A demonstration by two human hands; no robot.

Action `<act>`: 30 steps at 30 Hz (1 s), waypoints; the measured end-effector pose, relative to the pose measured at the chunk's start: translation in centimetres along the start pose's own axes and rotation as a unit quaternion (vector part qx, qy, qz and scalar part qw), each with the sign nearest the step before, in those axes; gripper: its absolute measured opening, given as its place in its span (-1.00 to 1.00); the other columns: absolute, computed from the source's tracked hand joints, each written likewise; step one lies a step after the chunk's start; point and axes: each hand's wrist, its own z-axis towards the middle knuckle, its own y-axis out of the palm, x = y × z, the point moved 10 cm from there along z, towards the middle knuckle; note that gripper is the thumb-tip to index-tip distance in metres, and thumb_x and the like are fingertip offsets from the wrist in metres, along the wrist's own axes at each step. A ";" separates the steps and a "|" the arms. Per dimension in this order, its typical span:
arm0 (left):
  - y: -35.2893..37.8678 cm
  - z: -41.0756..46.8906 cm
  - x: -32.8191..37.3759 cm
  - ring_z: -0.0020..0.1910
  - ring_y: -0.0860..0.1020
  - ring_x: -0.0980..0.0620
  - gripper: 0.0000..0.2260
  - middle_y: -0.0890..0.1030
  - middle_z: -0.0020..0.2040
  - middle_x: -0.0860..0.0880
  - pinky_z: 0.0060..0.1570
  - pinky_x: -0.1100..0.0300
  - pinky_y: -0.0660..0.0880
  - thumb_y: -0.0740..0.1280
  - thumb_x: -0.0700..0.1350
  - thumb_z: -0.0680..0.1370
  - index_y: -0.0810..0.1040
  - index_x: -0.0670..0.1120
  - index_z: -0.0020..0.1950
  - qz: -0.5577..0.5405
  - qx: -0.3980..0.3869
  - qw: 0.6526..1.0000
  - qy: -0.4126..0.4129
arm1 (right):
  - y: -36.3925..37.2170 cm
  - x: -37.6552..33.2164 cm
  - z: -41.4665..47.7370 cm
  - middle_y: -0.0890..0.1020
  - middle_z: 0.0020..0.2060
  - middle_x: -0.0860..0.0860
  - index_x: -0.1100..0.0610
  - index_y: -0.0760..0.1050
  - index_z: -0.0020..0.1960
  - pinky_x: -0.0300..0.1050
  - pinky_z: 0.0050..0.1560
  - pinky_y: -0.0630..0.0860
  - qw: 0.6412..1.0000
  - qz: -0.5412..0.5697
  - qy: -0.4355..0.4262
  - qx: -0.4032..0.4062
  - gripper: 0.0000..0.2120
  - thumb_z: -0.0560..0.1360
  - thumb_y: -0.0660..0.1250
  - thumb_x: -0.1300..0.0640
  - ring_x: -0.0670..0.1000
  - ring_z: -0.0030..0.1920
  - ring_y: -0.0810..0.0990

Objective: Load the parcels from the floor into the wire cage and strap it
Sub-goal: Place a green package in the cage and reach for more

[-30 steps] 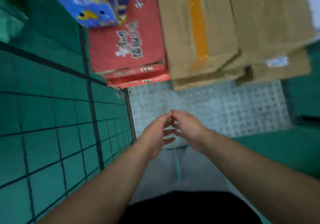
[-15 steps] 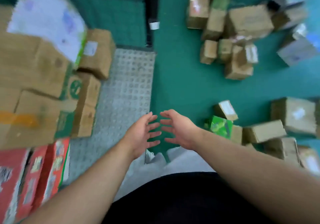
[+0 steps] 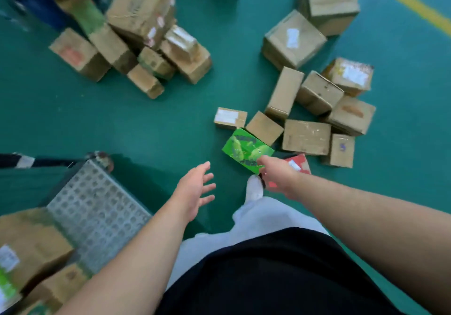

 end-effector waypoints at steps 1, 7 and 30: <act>1.3 0.6 0.7 0.27 0.57 -0.07 -0.58 0.55 0.38 -0.02 0.23 -0.07 0.53 0.24 0.14 0.67 0.44 0.01 0.49 0.033 -0.016 0.999 -0.003 | -1.9 -0.3 1.0 0.55 0.34 0.20 0.20 0.47 0.42 0.09 0.22 0.51 1.000 -0.016 -0.008 0.017 -0.57 0.63 0.21 0.01 0.07 0.14 0.51; 3.3 6.8 2.6 0.16 0.62 0.01 -0.67 0.63 0.24 0.03 0.20 0.01 0.54 0.26 0.12 0.66 0.50 0.00 0.37 0.181 -0.062 0.980 -0.050 | -7.7 1.2 6.5 0.58 0.09 0.15 0.02 0.53 0.00 -0.12 -0.21 0.37 0.978 -0.179 0.040 0.101 -0.82 0.64 0.16 0.04 0.12 -0.04 0.51; 7.2 55.5 -2.0 0.41 0.46 -0.08 -0.60 0.42 0.49 -0.06 0.39 -0.03 0.46 0.31 -0.10 0.61 0.42 -0.08 0.46 0.448 -0.043 0.891 -0.060 | 0.4 16.9 46.2 0.55 0.35 0.23 0.21 0.48 0.40 0.14 0.25 0.55 0.979 0.066 0.151 0.124 -0.52 0.52 0.32 0.05 0.26 0.29 0.56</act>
